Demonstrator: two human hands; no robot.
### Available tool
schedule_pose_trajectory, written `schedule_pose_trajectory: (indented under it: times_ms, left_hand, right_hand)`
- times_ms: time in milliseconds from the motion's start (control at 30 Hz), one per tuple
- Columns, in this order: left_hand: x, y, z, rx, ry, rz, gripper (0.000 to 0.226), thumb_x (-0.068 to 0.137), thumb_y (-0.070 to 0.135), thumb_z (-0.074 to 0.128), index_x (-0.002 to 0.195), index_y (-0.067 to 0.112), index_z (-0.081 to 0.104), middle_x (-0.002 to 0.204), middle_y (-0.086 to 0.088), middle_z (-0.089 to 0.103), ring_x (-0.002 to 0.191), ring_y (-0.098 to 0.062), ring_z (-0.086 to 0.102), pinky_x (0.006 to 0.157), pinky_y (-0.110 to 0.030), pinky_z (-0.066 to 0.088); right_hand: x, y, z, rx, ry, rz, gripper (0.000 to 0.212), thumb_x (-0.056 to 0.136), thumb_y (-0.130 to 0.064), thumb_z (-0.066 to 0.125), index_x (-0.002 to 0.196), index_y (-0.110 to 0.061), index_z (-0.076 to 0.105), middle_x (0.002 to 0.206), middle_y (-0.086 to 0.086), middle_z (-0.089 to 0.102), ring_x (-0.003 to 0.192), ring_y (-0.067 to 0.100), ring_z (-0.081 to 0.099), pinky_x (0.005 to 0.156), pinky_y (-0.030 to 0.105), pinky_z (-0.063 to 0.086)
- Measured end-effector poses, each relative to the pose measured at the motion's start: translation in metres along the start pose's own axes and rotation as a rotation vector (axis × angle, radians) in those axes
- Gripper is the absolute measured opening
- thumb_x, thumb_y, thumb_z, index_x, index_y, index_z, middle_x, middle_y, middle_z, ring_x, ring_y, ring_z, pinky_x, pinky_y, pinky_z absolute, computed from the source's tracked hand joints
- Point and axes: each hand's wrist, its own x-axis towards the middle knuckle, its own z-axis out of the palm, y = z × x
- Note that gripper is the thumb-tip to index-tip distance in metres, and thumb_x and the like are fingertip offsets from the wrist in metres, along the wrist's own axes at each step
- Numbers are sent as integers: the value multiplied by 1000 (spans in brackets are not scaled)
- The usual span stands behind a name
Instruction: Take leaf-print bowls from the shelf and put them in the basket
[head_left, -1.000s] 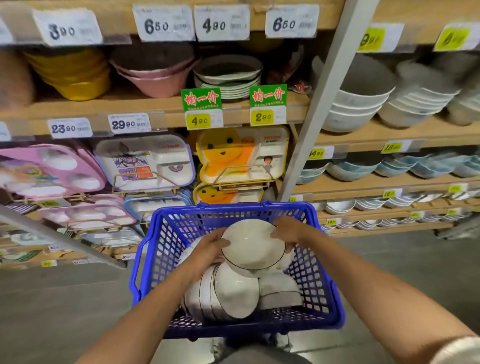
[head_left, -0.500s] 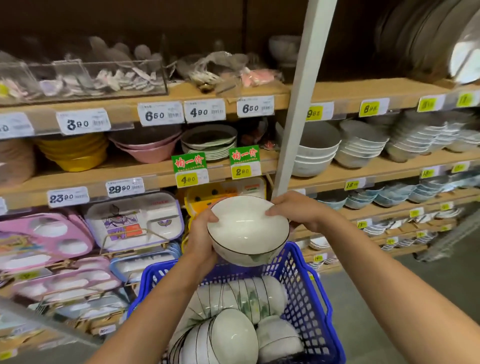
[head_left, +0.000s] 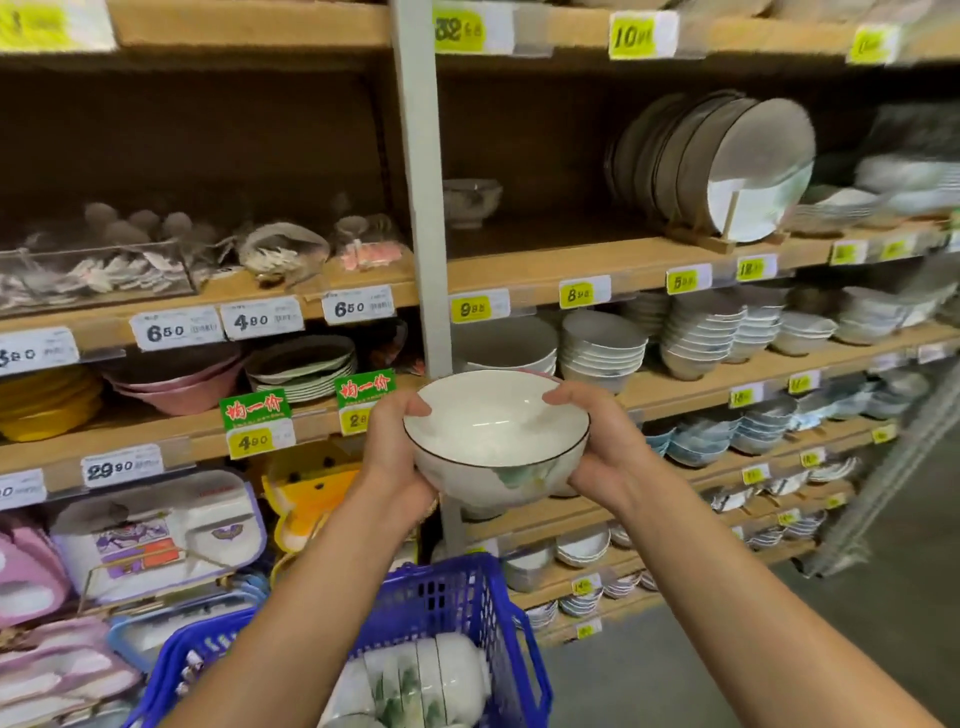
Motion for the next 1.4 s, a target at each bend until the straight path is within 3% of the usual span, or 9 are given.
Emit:
schedule_pose_trajectory:
  times_ms: [167, 467, 533, 600, 667, 967, 1100, 1300, 1400]
  left_hand:
    - [8, -26, 77, -5, 73, 47, 29, 84, 21, 38, 80, 11, 64, 75, -8, 73, 65, -26, 67, 67, -29, 51]
    - [26, -57, 184, 68, 171, 260, 37, 88, 30, 42, 57, 24, 62, 63, 6, 67, 61, -12, 64, 55, -25, 46]
    - [31, -61, 198, 59, 206, 328, 26, 89, 30, 44, 83, 20, 67, 76, 1, 70, 67, -14, 66, 51, -21, 49]
    - [37, -58, 211, 10, 229, 363, 37, 89, 30, 46, 117, 10, 60, 97, -7, 69, 82, -19, 67, 54, -22, 53]
    - [46, -52, 219, 1, 228, 385, 46, 90, 30, 45, 127, 7, 59, 97, -8, 69, 84, -20, 67, 57, -24, 54]
    - [122, -11, 237, 55, 326, 419, 40, 87, 31, 48, 123, 20, 59, 112, -6, 67, 102, -24, 64, 84, -39, 54]
    - [168, 13, 232, 90, 306, 460, 33, 87, 26, 43, 108, 14, 67, 90, -4, 74, 84, -21, 68, 65, -29, 52]
    - [244, 52, 223, 53, 324, 453, 22, 85, 16, 43, 88, 15, 64, 76, -3, 71, 74, -23, 67, 65, -31, 53]
    - [276, 58, 219, 86, 350, 419, 19, 88, 16, 43, 89, 15, 62, 79, -6, 68, 76, -22, 66, 69, -33, 54]
  right_hand:
    - [-13, -57, -46, -2, 72, -75, 41, 83, -5, 40, 117, -8, 62, 115, 18, 64, 98, 36, 60, 84, 42, 51]
    - [-20, -146, -101, -67, 156, -202, 36, 78, -5, 44, 104, -10, 68, 113, 19, 68, 106, 41, 62, 94, 57, 49]
    - [-16, -159, -104, -49, 168, -192, 31, 78, -6, 46, 102, -9, 65, 110, 20, 68, 98, 41, 63, 89, 56, 51]
    - [-9, -170, -106, -20, 155, -188, 26, 78, -5, 47, 98, -10, 63, 104, 20, 68, 91, 38, 63, 81, 50, 54]
    - [1, -180, -107, -5, 123, -198, 26, 79, -4, 47, 97, -12, 64, 102, 18, 68, 90, 37, 63, 78, 47, 55]
    - [83, -225, -87, -91, 35, -207, 41, 81, -8, 44, 117, -16, 62, 114, 15, 63, 101, 37, 61, 84, 48, 56]
    - [131, -241, -72, -121, 25, -253, 40, 81, -5, 44, 114, -12, 64, 112, 16, 64, 100, 38, 62, 87, 52, 54]
    - [207, -262, -49, -114, 7, -256, 47, 79, -2, 43, 124, -2, 59, 122, 23, 63, 111, 42, 61, 97, 56, 49]
    - [239, -267, -46, -90, 46, -247, 32, 79, 0, 44, 106, -6, 62, 108, 21, 64, 96, 39, 65, 87, 52, 54]
